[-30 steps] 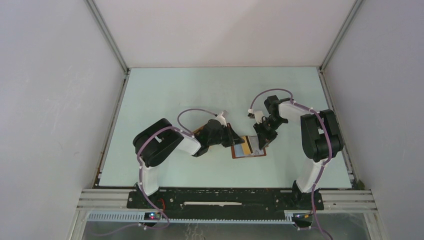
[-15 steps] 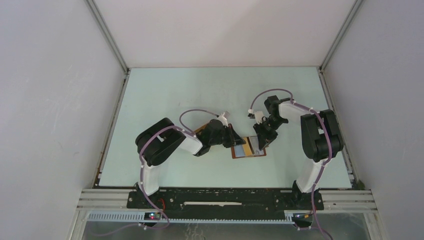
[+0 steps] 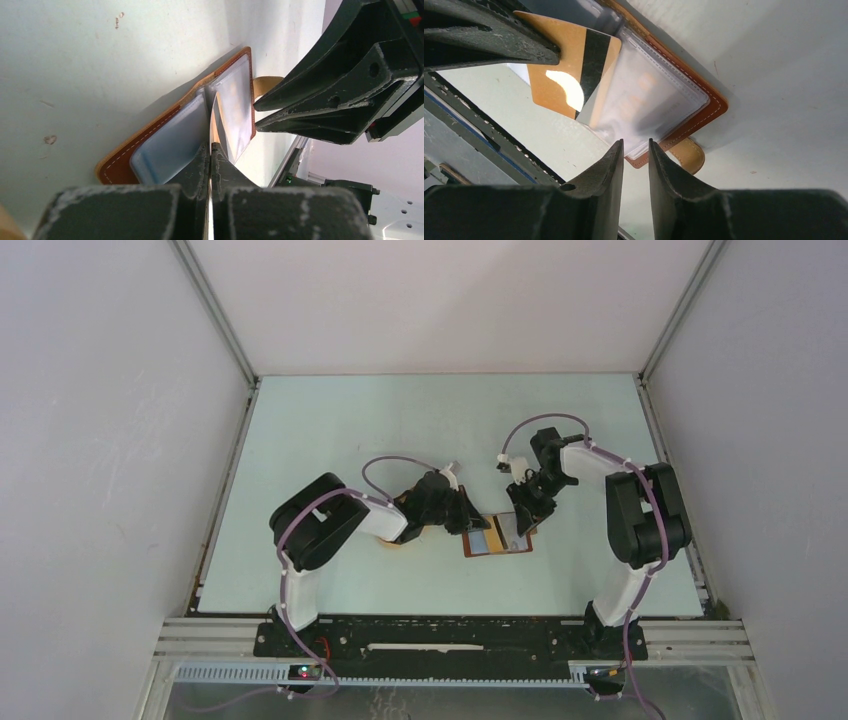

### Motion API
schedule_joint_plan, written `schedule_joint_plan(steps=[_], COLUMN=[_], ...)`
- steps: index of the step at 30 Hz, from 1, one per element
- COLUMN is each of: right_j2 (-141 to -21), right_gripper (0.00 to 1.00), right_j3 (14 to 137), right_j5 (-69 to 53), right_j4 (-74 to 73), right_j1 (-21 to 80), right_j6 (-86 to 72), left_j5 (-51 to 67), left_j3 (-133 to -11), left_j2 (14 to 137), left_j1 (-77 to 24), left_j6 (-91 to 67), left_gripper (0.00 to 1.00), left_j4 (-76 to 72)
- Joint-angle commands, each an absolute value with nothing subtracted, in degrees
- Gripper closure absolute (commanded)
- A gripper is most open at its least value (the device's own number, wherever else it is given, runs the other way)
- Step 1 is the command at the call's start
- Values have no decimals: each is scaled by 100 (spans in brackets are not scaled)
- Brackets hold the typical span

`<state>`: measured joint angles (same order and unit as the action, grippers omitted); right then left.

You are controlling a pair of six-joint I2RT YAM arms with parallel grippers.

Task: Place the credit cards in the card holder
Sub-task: Insert the credit card into the card holder.

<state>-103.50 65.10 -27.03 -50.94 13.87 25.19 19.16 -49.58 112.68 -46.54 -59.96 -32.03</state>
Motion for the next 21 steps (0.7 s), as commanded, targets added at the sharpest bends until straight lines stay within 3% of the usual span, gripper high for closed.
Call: schedule_joint_plan(steps=[1, 21], right_j2=[-10330, -10566], right_gripper=[68, 73], right_j3=[6597, 6601], right_j5=[-2437, -2013], right_j4=[-4964, -4836], right_j1=[1380, 1606], right_j6=[2441, 2329], left_j5=[2028, 2380], left_j3=[-5106, -5470], left_j2=[11198, 11372], left_j1=[-4614, -4605], left_j6=[-5775, -5726], left_gripper=[100, 100], left_j4=[-2482, -1817])
